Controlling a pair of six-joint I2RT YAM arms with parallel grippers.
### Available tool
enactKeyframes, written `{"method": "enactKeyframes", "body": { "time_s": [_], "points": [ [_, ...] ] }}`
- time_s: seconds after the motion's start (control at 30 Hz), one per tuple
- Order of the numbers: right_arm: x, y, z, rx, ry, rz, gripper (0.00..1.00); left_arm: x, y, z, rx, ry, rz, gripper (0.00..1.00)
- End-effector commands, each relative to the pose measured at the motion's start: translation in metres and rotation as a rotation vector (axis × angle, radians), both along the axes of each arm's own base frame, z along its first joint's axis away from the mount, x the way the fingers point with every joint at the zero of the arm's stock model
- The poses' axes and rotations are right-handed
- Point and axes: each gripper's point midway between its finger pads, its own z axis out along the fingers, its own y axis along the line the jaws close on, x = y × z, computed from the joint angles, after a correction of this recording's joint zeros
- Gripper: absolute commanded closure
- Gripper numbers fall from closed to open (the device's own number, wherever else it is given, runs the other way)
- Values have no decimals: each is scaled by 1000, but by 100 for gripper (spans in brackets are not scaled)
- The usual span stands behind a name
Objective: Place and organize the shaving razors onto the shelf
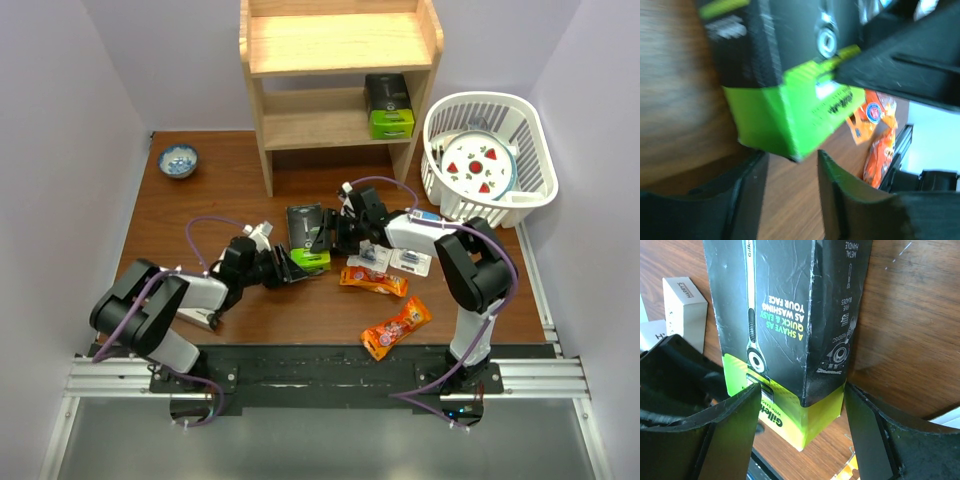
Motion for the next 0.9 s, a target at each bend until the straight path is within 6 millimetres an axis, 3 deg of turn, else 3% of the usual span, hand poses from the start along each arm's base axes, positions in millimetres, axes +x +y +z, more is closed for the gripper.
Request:
{"method": "enactKeyframes", "body": {
  "time_s": [0.0,0.13,0.3,0.47,0.7,0.87],
  "points": [
    [2,6,10,41,-8,-13,29,23,-4,8,-65,-10,60,55],
    [6,4,13,47,-15,-23,28,27,-16,9,-141,10,41,61],
    [-1,-2,3,55,33,-49,27,37,-26,17,-240,66,22,68],
    [-2,1,3,83,56,-62,25,45,-32,35,-283,29,-2,98],
    [-2,-11,18,123,106,-128,9,40,-30,76,-328,-73,-82,100],
    [-4,-15,22,182,206,-203,7,29,-30,84,-319,-112,-138,100]
  ]
}}
